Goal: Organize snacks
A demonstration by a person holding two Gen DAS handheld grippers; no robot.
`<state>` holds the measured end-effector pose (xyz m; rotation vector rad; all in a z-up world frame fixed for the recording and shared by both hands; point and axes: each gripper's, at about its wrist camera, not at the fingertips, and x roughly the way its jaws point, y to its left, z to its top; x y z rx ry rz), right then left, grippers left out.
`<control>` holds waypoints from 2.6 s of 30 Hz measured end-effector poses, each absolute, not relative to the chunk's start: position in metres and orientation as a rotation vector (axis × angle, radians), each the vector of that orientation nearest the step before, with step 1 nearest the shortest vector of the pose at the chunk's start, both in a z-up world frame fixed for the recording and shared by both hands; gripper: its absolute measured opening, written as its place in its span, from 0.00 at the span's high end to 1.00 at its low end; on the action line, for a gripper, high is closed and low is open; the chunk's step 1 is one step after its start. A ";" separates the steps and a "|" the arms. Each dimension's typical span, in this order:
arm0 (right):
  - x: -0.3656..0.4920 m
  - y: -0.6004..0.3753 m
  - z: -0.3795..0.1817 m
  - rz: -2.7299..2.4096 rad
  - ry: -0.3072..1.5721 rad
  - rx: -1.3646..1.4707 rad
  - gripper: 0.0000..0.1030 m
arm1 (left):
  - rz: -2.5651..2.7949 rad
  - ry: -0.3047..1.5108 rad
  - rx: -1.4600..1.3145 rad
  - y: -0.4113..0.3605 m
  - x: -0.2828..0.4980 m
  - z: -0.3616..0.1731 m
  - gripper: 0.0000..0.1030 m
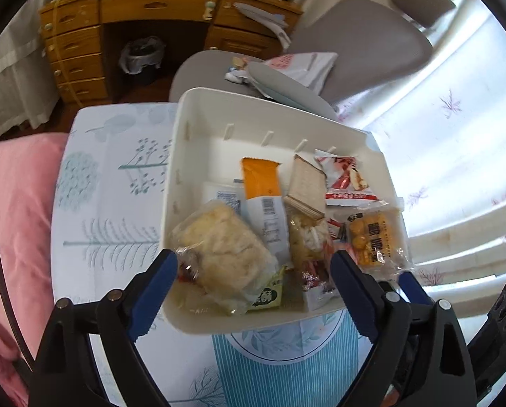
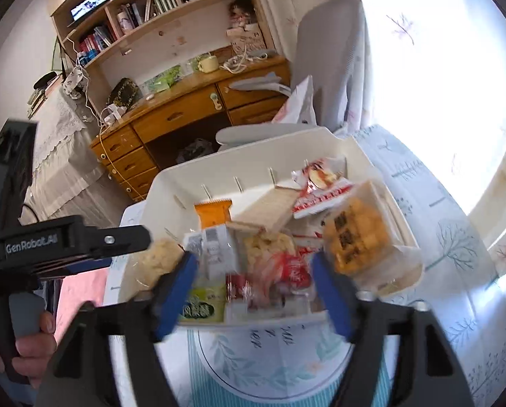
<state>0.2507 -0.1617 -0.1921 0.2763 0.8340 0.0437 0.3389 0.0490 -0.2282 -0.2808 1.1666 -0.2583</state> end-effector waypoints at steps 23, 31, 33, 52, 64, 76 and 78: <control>0.116 -0.251 -0.157 0.423 1.230 0.065 0.17 | 0.107 1.229 -0.433 0.003 0.085 -0.162 0.10; 0.084 -0.261 -0.097 0.548 1.189 0.076 0.17 | 0.070 1.098 -0.333 -0.028 0.069 -0.101 0.10; 0.073 -0.260 -0.086 0.562 1.186 0.072 0.15 | 0.075 1.081 -0.306 -0.035 0.064 -0.095 0.10; 0.021 -0.240 -0.062 0.305 1.103 0.103 0.00 | 0.058 1.026 -0.198 -0.038 0.029 -0.083 0.01; 0.024 -0.227 -0.071 0.265 1.137 0.115 0.00 | 0.027 1.062 -0.153 -0.031 0.033 -0.092 0.01; 0.029 -0.221 -0.073 0.249 1.150 0.111 0.00 | 0.002 1.061 -0.163 -0.027 0.041 -0.094 0.01; 0.030 -0.220 -0.074 0.246 1.156 0.113 0.00 | -0.002 1.063 -0.163 -0.027 0.042 -0.095 0.01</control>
